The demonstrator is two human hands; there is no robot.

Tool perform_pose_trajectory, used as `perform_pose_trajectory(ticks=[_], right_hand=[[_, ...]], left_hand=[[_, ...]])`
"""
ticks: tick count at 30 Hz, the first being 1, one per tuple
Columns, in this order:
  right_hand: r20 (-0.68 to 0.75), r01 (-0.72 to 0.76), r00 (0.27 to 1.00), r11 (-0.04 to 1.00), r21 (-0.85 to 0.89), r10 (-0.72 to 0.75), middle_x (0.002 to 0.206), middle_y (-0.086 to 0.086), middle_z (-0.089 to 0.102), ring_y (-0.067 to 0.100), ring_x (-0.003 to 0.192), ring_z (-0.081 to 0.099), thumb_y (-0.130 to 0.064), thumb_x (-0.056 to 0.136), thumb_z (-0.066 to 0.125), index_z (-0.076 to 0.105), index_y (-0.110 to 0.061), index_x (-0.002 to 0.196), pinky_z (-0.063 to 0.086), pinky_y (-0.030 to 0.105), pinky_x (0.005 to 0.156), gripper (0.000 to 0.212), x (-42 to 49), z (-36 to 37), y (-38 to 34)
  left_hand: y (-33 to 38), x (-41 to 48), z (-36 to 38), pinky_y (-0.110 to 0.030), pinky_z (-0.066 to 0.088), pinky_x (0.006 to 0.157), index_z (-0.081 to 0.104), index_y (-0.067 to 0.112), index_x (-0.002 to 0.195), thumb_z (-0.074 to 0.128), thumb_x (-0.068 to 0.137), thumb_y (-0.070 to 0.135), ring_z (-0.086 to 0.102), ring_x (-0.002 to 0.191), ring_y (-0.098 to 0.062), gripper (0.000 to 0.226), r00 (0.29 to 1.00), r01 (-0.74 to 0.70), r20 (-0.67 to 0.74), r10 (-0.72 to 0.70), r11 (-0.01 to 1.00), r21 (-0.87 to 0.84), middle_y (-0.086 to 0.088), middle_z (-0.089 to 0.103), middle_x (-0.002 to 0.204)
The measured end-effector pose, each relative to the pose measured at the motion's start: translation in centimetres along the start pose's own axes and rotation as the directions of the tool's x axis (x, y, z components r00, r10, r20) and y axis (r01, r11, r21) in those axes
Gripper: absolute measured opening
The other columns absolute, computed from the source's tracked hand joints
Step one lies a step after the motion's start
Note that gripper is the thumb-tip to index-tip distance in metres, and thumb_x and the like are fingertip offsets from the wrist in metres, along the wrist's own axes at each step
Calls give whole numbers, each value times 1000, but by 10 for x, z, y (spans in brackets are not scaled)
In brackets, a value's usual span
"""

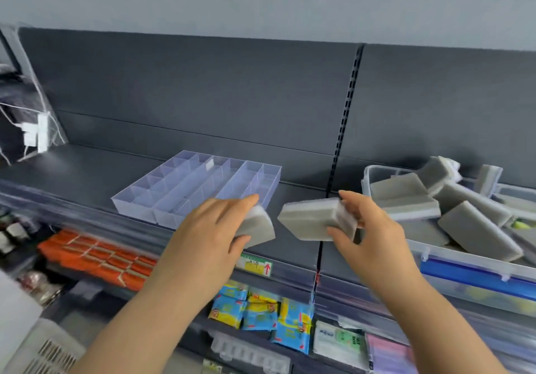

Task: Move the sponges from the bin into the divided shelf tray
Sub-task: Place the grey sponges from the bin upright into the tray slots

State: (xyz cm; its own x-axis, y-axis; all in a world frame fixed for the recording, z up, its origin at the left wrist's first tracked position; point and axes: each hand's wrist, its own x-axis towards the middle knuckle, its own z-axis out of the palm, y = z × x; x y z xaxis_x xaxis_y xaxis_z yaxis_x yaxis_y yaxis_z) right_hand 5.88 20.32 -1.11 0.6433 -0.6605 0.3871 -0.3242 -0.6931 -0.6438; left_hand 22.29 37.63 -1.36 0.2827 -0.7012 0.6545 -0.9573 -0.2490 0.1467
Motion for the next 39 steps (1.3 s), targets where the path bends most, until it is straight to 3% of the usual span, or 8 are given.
perform_pose_trajectory(ticks=[5,10,19,23,26,29,33,39], right_hand=[[-40,7,999,997,-78,-10,118,-7,58,10,105,51,-17,81,68,51,-23,127,36,17,88,49,44,40,0],[-80,-8,997,1000,-12,7,110,-15,51,-10,94,40,-10,81,68,54,-22,125,27,-8,77,47,106,87,7],[-91,39,995,998,-56,-44,110,-12,49,-12,93,36,-5,80,67,55,-17,125,26,-8,79,48,206,141,3],[-94,-13,996,994,-111,2,117,-8,50,-6,97,38,-7,83,65,52,-17,128,29,-5,77,48,228,156,7],[-80,-46,996,983,-178,32,125,-1,50,3,104,41,-6,86,60,50,-15,130,23,-5,81,46,248,169,7],[-62,-91,995,961,-262,77,129,4,48,19,116,44,-5,88,56,49,-12,130,24,7,87,44,271,184,6],[6,-175,982,913,-369,191,129,7,47,27,118,45,-4,89,53,48,-12,131,35,25,93,43,295,204,9],[88,-246,943,848,-470,322,126,9,46,29,113,48,-5,89,51,49,-14,131,40,31,93,42,311,221,18]], left_hand=[[-57,14,31,-36,51,76,61,13,116,83,63,6,46,99,-13,58,998,67,-3,-67,996,-51,-2,66,105],[-117,52,58,-35,51,75,60,13,118,80,68,7,47,99,-13,54,993,119,10,-119,992,-47,-4,63,110],[-198,110,89,-37,53,72,53,22,124,73,77,15,60,96,-23,51,979,201,49,-197,975,-93,0,58,117],[-223,129,110,-33,50,71,55,19,122,75,75,11,60,96,-24,52,985,171,51,-166,977,-123,-1,60,115],[-246,141,120,-30,44,76,56,17,122,75,76,10,59,98,-26,50,985,167,68,-157,968,-187,-3,60,116],[-270,152,127,-29,42,78,57,15,124,73,79,11,58,101,-26,48,984,161,110,-137,956,-247,-4,59,119],[-300,171,133,-27,39,83,57,13,125,72,79,11,56,104,-25,48,986,107,158,-61,948,-301,-5,59,119],[-331,192,133,-21,34,86,54,15,128,69,82,16,51,106,-18,48,987,73,159,-16,929,-364,-1,57,121]])
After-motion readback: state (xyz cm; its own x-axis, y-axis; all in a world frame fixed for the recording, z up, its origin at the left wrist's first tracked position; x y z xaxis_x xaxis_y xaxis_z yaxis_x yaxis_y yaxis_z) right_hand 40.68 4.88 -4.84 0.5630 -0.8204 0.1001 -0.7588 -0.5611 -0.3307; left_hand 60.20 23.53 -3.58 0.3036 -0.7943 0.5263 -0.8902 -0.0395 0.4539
